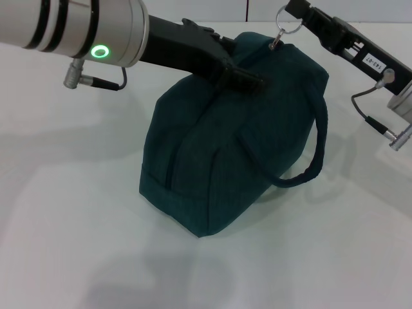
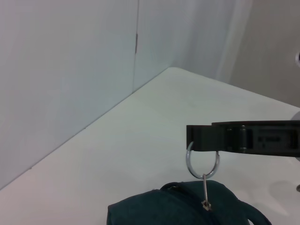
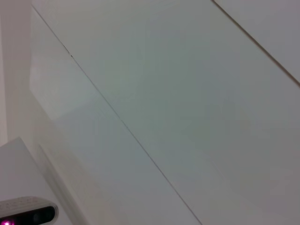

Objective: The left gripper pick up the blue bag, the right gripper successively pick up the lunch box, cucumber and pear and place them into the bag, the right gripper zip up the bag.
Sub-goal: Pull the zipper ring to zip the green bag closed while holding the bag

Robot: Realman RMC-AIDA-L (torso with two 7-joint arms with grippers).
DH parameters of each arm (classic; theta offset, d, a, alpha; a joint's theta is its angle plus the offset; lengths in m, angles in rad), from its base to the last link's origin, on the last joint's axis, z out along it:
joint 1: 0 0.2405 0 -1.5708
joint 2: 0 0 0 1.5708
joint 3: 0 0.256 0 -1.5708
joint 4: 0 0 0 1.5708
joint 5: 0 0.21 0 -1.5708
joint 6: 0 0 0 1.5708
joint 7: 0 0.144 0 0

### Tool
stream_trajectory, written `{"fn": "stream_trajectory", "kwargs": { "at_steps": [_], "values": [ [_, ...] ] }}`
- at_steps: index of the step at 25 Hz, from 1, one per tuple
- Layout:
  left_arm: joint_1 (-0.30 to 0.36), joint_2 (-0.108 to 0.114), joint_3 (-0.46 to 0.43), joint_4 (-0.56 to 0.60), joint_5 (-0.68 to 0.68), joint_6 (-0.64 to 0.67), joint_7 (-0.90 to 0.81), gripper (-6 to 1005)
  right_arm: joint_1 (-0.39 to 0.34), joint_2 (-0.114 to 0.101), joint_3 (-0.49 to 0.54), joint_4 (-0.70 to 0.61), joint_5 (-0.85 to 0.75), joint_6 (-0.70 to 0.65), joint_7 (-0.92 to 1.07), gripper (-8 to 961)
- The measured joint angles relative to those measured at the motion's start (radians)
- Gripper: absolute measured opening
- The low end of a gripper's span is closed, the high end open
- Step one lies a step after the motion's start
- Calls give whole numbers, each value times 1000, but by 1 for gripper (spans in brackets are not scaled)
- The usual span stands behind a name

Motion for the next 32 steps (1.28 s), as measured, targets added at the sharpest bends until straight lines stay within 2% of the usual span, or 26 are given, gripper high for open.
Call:
{"fn": "stream_trajectory", "kwargs": {
  "at_steps": [11,25,32],
  "values": [
    [2,4,12,5,27,0,-3,777,-5,0,0,0,0,-3,2,92],
    [-4,5,18,9,46,2,-1,206,-2,0,0,0,0,0,5,95],
    [-4,5,18,15,41,28,23,135,-7,0,8,8,1,34,1,97]
  ]
}}
